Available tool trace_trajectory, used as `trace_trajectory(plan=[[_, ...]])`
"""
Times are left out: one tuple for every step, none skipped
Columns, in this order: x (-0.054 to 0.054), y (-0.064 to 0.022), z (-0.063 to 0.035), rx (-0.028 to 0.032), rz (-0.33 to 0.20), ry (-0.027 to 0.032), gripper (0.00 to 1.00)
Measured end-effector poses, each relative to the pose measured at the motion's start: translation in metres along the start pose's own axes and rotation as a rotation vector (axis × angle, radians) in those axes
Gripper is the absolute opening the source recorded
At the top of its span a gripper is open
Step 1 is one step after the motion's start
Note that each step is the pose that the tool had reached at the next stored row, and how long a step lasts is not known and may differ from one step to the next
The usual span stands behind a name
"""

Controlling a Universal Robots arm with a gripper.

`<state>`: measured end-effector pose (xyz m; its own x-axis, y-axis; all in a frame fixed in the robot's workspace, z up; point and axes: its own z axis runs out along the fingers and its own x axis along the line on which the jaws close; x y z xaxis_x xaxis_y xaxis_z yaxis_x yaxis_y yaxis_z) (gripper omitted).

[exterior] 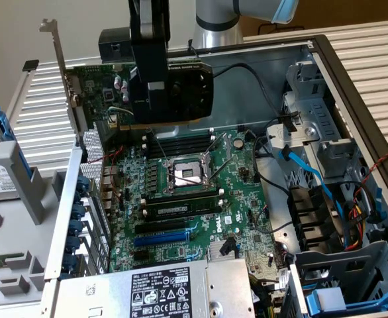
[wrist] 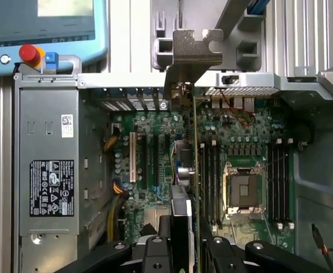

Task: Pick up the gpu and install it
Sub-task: 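Insert the gpu into the slot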

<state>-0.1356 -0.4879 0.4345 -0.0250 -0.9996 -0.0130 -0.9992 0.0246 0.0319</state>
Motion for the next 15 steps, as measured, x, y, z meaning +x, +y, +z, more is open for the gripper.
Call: trace_trajectory(plan=[[0.0,-0.0002,0.0009,0.0019,0.0,-0.0012,0.28],[0.0001,-0.0005,0.0014,0.0049,0.0,-0.0019,0.28],[0.0001,-0.0007,0.0018,0.0088,0.0,-0.0036,0.28],[0.0001,-0.0009,0.0021,0.0129,-0.001,-0.0073,0.28],[0.0001,-0.0009,0.0023,0.0146,-0.001,-0.0125,0.28],[0.0001,-0.0009,0.0023,0.0147,-0.001,-0.0127,0.28],[0.0001,-0.0009,0.0023,0.0147,-0.001,-0.0127,0.28],[0.0001,-0.0009,0.0023,0.0147,-0.001,-0.0128,0.28],[0.0001,-0.0008,0.0022,0.0151,-0.001,-0.0154,0.28],[0.0001,-0.0008,0.0022,0.0183,-0.001,-0.0262,0.28],[0.0001,-0.0009,0.0023,0.0219,-0.002,-0.0432,0.28],[0.0001,-0.0009,0.0023,0.0254,-0.002,-0.0597,0.28],[0.0001,-0.0008,0.0023,0.0259,-0.002,-0.0624,0.28],[0.0001,-0.0008,0.0023,0.0259,-0.002,-0.0624,0.28],[0.0001,-0.0008,0.0025,0.0259,-0.002,-0.0627,0.28]])
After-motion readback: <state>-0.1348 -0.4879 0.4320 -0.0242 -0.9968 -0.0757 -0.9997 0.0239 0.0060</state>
